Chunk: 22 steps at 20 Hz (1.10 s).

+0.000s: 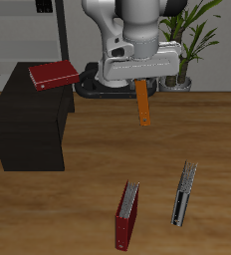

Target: Place the left red book flat on top of the shelf and place the orange book upright on top of the shelf

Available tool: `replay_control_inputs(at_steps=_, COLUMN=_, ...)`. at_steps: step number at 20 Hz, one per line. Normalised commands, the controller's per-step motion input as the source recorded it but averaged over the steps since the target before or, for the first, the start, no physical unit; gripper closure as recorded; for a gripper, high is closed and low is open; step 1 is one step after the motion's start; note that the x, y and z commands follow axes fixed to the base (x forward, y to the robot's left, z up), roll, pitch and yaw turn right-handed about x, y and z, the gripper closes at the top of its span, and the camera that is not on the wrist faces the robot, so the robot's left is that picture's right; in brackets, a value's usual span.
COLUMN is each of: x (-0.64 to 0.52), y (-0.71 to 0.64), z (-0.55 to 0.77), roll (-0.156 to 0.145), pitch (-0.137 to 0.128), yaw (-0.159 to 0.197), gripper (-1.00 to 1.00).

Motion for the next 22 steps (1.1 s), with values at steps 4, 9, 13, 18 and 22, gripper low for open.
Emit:
replay_control_inputs(at_steps=4, x=-0.07, y=-0.81, z=0.53, roll=-0.040, pitch=-0.040, yaw=-0.034, gripper=1.00)
replay_control_inputs(at_steps=9, x=0.03, y=-0.78, z=0.40, roll=0.043, pitch=-0.004, yaw=0.001, gripper=1.00)
replay_control_inputs(at_steps=13, x=0.04, y=-0.90, z=0.44, roll=-0.043, pitch=-0.033, yaw=-0.078, gripper=1.00)
replay_control_inputs(at_steps=18, x=0.06, y=-0.84, z=0.39, roll=-0.066, pitch=-0.025, yaw=-0.130, gripper=1.00)
replay_control_inputs(at_steps=22, x=0.11, y=-0.46, z=0.14, roll=-0.093, pitch=-0.016, yaw=-0.068, gripper=1.00)
